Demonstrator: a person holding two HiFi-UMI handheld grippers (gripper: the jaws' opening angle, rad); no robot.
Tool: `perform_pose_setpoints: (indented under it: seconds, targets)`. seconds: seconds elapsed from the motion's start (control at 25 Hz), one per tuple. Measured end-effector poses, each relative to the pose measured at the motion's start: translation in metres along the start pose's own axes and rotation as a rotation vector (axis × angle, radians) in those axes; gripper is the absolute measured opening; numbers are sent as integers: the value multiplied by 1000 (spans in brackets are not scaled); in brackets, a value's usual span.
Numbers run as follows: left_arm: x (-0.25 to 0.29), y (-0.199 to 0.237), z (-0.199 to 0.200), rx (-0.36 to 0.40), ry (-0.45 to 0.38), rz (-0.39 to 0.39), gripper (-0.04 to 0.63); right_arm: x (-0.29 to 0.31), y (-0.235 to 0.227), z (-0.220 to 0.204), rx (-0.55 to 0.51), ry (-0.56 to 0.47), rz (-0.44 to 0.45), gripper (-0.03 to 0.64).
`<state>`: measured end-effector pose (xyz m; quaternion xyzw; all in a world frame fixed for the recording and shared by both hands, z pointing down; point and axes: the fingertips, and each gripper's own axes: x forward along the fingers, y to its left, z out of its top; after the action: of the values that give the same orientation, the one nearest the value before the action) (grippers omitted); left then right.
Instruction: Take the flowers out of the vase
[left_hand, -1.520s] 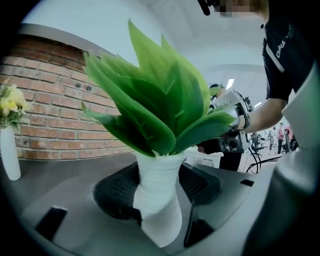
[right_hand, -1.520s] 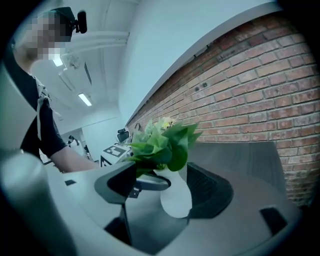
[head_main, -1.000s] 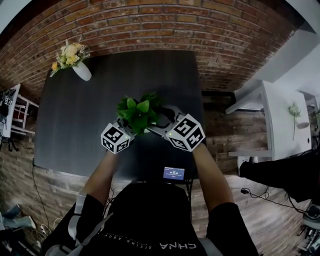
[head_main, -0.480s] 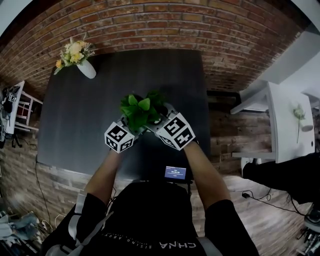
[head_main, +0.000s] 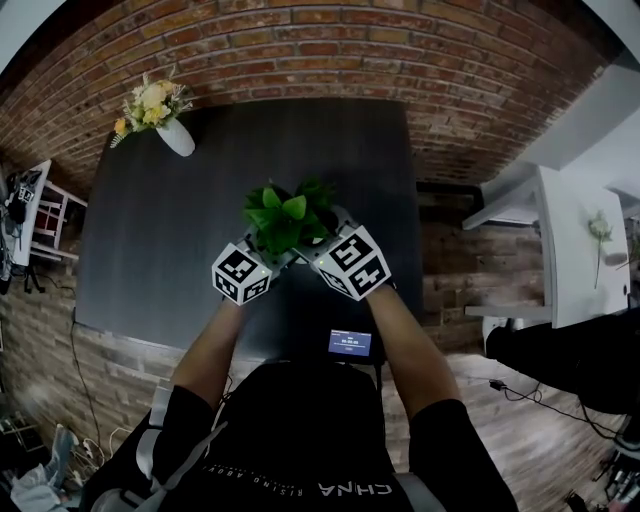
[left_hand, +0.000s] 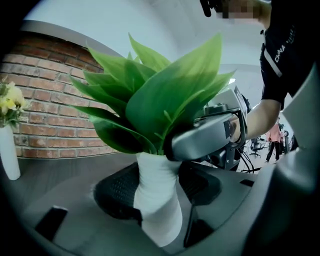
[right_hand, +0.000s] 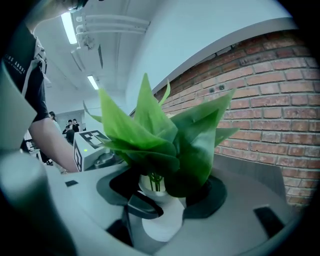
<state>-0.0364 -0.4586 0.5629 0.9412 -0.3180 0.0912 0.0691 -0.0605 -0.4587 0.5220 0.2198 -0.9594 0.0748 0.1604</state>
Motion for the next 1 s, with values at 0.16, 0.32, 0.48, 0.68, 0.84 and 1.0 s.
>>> perform_pose_setpoints:
  seconds: [0.16,0.32,0.48,0.68,0.84,1.0]
  targets:
    - [1,0,0,2,2,-6,253,-4,-2,12,-24,-63,-49,264]
    - [1,2,0,-7,-1,3,253,-5,-5,14,-46,-62,-75,139]
    - [2,4,0,-14,-3,4,253,-3,-3,10,-52,-37,-72,77]
    - [3,5,1,-19,-6,4,253,-6,-6,15,1,-49,-60,60]
    - [3,4,0,-15,-4,1,253,-14,-6,27,33,-84,-43,57]
    - [1,5,0,-23,-10,3,255,-24,-3,44,13,-114,-43,57]
